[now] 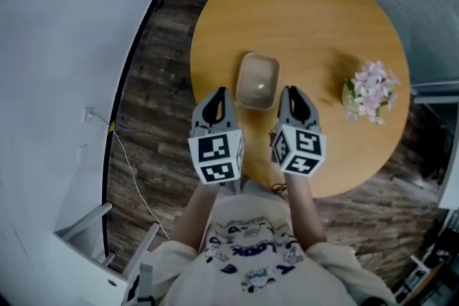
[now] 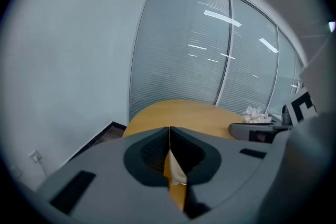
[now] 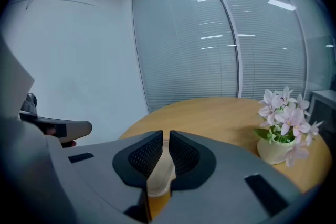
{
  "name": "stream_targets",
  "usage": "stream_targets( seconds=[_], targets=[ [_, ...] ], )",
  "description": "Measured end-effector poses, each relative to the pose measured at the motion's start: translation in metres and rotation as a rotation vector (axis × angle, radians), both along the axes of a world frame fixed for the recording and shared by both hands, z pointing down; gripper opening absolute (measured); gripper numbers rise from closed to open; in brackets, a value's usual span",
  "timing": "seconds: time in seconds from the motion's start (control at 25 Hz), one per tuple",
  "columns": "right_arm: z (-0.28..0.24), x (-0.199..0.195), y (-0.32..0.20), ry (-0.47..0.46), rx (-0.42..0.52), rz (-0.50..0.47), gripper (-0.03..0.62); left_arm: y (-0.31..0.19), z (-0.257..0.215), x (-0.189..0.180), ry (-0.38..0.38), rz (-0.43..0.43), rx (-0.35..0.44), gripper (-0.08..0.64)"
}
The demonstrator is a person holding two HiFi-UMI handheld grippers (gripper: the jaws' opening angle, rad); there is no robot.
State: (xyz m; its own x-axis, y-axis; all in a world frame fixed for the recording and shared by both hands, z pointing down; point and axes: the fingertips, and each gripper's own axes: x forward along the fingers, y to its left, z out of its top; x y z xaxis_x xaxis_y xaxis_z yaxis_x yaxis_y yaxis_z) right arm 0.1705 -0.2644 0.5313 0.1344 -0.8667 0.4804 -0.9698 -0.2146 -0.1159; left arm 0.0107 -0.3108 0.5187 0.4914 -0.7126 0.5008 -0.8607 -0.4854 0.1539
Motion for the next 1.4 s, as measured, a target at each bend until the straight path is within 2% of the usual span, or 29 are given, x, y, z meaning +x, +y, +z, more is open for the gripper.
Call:
stream_targets(
  seconds=[0.24, 0.44, 0.56, 0.64, 1.24, 1.4],
  targets=[
    [0.024, 0.001, -0.005, -0.002, -0.069, 0.042, 0.023, -0.005, 0.029, 0.017, 0.008, 0.087, -0.081, 0.005],
    [0.047, 0.005, -0.004, -0.005, -0.123, 0.069, 0.024, -0.009, 0.056, 0.027, -0.022, 0.141, -0.132, 0.006],
    [0.060, 0.008, -0.005, -0.014, -0.154, 0.076, 0.037, -0.014, 0.069, 0.031, -0.038, 0.156, -0.151, 0.011],
    [0.068, 0.008, -0.006, -0.025, -0.170, 0.078, 0.061, -0.016, 0.076, 0.034, -0.042, 0.167, -0.167, 0.040],
    [0.108, 0.009, -0.011, -0.102, -0.235, 0.101, 0.061, -0.019, 0.116, 0.051, -0.061, 0.209, -0.258, 0.048],
    [0.111, 0.008, -0.010, -0.137, -0.219, 0.109, 0.043, -0.016, 0.124, 0.052, -0.061, 0.203, -0.270, 0.048]
  ],
)
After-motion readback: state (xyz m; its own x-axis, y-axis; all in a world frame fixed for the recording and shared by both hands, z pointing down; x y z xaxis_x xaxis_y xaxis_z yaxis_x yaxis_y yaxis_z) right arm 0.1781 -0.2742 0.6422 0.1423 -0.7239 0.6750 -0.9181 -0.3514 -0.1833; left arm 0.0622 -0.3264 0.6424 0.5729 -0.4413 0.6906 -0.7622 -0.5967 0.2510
